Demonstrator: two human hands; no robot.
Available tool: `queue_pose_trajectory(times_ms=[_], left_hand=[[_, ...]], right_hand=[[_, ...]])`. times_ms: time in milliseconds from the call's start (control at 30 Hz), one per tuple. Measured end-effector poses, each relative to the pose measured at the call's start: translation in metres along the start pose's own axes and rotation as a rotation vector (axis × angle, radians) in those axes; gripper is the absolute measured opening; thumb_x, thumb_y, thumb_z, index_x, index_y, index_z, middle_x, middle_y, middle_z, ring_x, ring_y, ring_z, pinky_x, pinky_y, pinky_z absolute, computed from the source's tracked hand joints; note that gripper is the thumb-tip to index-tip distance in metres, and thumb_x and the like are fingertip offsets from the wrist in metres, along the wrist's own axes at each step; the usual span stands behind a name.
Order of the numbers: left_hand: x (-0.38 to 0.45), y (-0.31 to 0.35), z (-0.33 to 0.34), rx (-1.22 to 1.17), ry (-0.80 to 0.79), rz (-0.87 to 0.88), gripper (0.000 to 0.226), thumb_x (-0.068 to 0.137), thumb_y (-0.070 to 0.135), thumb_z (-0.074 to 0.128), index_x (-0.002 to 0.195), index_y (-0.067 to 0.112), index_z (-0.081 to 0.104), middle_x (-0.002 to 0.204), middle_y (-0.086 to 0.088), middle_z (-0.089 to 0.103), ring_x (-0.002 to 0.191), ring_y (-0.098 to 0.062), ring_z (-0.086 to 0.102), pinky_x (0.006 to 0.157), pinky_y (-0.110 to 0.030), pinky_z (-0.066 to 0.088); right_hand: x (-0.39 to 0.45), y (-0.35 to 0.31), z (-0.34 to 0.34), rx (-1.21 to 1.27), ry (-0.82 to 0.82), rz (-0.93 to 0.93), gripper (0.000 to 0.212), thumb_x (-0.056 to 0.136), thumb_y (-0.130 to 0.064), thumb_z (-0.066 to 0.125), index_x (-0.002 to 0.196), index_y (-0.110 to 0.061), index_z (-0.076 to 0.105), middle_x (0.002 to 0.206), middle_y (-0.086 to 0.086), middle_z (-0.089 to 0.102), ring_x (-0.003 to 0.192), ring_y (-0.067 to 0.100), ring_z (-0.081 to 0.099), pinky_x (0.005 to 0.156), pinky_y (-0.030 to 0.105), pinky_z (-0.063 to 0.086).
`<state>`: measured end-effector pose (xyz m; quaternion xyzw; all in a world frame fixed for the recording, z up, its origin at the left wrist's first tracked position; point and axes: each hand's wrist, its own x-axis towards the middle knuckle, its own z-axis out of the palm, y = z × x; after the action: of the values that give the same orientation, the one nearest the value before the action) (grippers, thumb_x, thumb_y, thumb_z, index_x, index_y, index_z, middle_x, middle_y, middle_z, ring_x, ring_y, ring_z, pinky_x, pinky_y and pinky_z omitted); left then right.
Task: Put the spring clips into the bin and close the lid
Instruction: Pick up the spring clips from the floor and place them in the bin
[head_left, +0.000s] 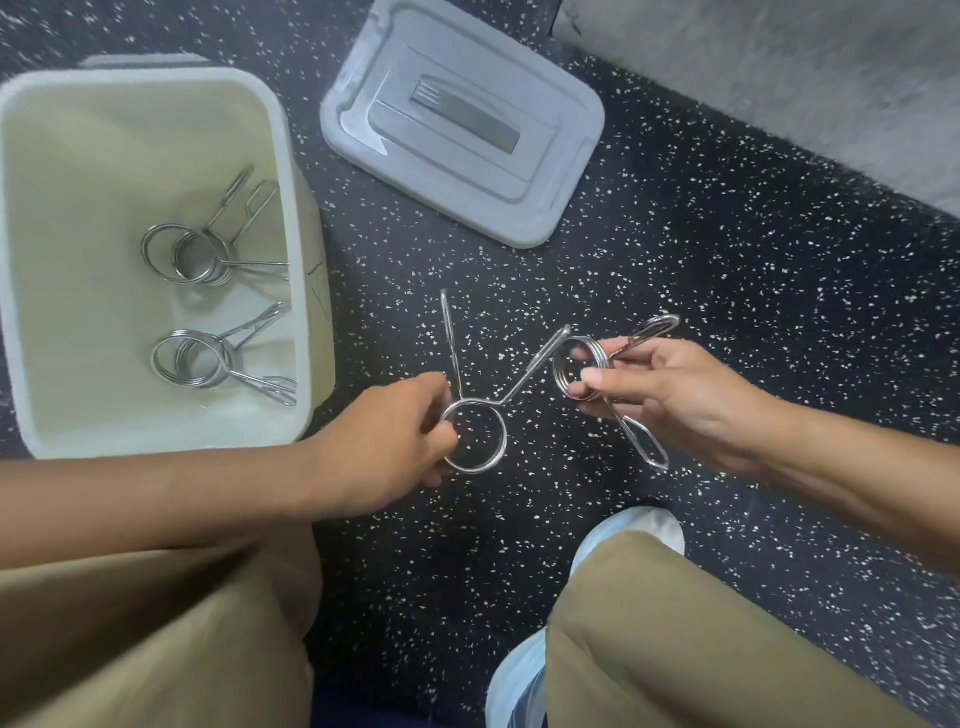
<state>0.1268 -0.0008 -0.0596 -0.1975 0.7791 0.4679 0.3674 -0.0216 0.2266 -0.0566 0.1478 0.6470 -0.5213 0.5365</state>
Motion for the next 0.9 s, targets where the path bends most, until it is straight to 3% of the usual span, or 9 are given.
queue_pose_trajectory(times_ms=[100,200,300,467,633,767,900], left_hand=[[-0.017,-0.001,-0.017,0.081,0.037,0.081,0.012,0.098,0.027,0.052,0.087,0.030,0.049,0.068,0.002,0.074,0.061,-0.005,0.071,0.067,-0.042,0.059],[-0.032,-0.002,-0.037,0.186,0.091,0.137,0.010,0.096,0.031,0.055,0.088,0.032,0.049,0.067,0.006,0.073,0.061,-0.002,0.067,0.059,-0.027,0.049],[-0.046,-0.010,-0.060,0.223,0.128,0.166,0.006,0.094,0.033,0.055,0.090,0.031,0.051,0.065,0.010,0.071,0.060,0.000,0.065,0.060,-0.028,0.049],[-0.069,-0.023,-0.103,0.284,0.160,0.178,0.006,0.091,0.038,0.051,0.086,0.034,0.052,0.064,0.017,0.070,0.055,-0.002,0.061,0.049,-0.015,0.040],[-0.085,-0.046,-0.147,0.424,0.277,0.180,0.005,0.093,0.041,0.051,0.090,0.042,0.048,0.071,0.026,0.068,0.064,-0.002,0.061,0.058,-0.036,0.052],[-0.094,-0.059,-0.177,0.494,0.310,0.145,0.006,0.091,0.048,0.043,0.090,0.043,0.048,0.069,0.022,0.069,0.056,-0.005,0.062,0.054,-0.037,0.054],[-0.090,-0.076,-0.193,0.563,0.295,0.041,0.007,0.096,0.044,0.044,0.090,0.044,0.045,0.063,0.008,0.069,0.052,-0.013,0.062,0.049,-0.033,0.050]], right_hand=[[-0.005,-0.007,0.013,0.007,0.009,-0.004,0.021,0.088,-0.002,0.070,0.109,-0.001,0.068,0.101,0.017,0.074,0.100,0.029,0.073,0.091,0.041,0.059],[-0.007,-0.014,0.024,0.017,-0.011,0.006,0.017,0.091,0.000,0.066,0.108,-0.001,0.065,0.110,0.021,0.074,0.106,0.031,0.073,0.091,0.041,0.059],[-0.007,-0.022,0.034,0.025,-0.120,0.014,0.018,0.096,0.004,0.058,0.113,0.003,0.063,0.116,0.022,0.073,0.114,0.033,0.070,0.098,0.041,0.056],[-0.005,-0.032,0.051,0.077,-0.233,0.027,0.039,0.098,0.011,0.035,0.130,0.009,0.057,0.124,0.030,0.068,0.120,0.035,0.066,0.098,0.040,0.055],[-0.003,-0.038,0.072,0.042,-0.271,0.014,0.039,0.099,-0.016,0.049,0.126,0.009,0.061,0.122,0.030,0.069,0.119,0.035,0.066,0.098,0.040,0.055],[0.004,-0.040,0.092,-0.077,-0.181,-0.006,0.035,0.099,-0.019,0.057,0.113,0.013,0.063,0.111,0.026,0.074,0.112,0.029,0.071,0.098,0.041,0.055],[0.011,-0.042,0.110,-0.197,-0.082,-0.019,0.012,0.086,-0.017,0.073,0.089,-0.007,0.067,0.099,0.021,0.078,0.107,0.029,0.074,0.103,0.042,0.051]])
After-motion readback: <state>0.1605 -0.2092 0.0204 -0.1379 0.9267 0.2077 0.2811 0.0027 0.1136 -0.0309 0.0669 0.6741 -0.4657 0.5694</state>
